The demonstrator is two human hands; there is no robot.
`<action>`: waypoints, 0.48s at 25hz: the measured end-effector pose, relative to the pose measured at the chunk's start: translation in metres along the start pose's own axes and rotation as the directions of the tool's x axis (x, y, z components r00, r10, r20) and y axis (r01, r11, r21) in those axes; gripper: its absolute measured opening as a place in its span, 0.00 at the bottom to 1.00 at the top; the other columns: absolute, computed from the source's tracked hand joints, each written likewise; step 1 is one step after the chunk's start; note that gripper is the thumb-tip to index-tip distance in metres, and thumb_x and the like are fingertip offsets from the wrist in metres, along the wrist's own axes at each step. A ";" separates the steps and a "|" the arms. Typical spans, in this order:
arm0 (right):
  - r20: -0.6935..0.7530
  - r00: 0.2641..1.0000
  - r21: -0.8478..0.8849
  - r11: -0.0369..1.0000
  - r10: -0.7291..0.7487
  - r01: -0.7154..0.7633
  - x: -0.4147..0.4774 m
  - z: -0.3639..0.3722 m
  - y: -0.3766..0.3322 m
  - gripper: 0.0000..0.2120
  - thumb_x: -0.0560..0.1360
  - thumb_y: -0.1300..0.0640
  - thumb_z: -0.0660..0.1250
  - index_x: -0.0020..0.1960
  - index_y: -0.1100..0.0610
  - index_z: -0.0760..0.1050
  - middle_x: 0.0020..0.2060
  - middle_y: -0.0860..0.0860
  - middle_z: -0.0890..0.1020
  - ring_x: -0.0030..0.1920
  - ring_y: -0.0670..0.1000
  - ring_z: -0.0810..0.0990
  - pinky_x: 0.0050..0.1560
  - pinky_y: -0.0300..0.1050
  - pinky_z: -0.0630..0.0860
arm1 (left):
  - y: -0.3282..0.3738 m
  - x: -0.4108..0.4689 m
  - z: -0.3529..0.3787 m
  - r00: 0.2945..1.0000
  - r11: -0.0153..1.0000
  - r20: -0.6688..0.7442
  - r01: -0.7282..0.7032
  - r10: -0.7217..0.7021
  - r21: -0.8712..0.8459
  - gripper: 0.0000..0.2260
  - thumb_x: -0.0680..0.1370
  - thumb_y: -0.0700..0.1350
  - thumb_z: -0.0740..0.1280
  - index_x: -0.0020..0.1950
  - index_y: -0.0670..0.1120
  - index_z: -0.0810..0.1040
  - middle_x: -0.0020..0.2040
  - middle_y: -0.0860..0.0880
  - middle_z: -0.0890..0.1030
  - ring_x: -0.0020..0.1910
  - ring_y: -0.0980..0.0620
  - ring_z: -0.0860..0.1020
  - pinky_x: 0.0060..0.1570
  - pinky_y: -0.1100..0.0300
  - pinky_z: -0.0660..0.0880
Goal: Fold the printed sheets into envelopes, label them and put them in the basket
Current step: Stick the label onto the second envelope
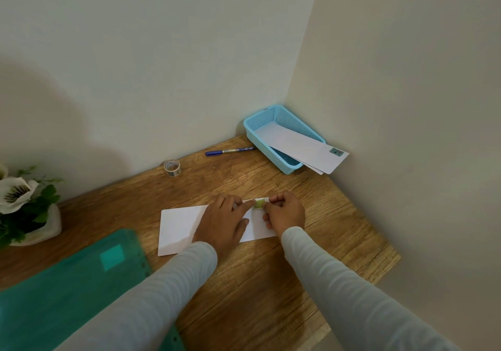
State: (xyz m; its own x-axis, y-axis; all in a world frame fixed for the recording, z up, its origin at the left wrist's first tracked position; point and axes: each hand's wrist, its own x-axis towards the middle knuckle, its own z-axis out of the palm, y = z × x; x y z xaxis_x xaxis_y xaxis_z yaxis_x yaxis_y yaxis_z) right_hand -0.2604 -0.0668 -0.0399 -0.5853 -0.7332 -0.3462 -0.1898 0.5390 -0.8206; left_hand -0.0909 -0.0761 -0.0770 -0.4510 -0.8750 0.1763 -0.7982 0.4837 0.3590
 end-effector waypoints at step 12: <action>0.013 1.000 -0.044 0.999 -0.013 0.014 0.002 -0.002 -0.004 0.07 0.77 0.62 0.73 0.45 0.51 0.78 0.41 0.51 0.84 0.31 0.49 0.84 0.32 0.47 0.84 | -0.003 0.001 0.004 0.999 1.000 0.032 -0.008 0.008 0.026 0.19 0.81 0.53 0.63 0.72 0.58 0.74 0.62 0.54 0.73 0.61 0.50 0.69 0.58 0.53 0.74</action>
State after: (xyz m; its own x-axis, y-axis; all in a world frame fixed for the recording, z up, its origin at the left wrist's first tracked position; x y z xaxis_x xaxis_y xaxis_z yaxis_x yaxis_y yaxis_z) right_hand -0.2621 -0.0694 -0.0360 -0.5723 -0.7457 -0.3413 -0.2324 0.5466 -0.8045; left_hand -0.0909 -0.0783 -0.0818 -0.4695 -0.8701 0.1499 -0.8043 0.4915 0.3339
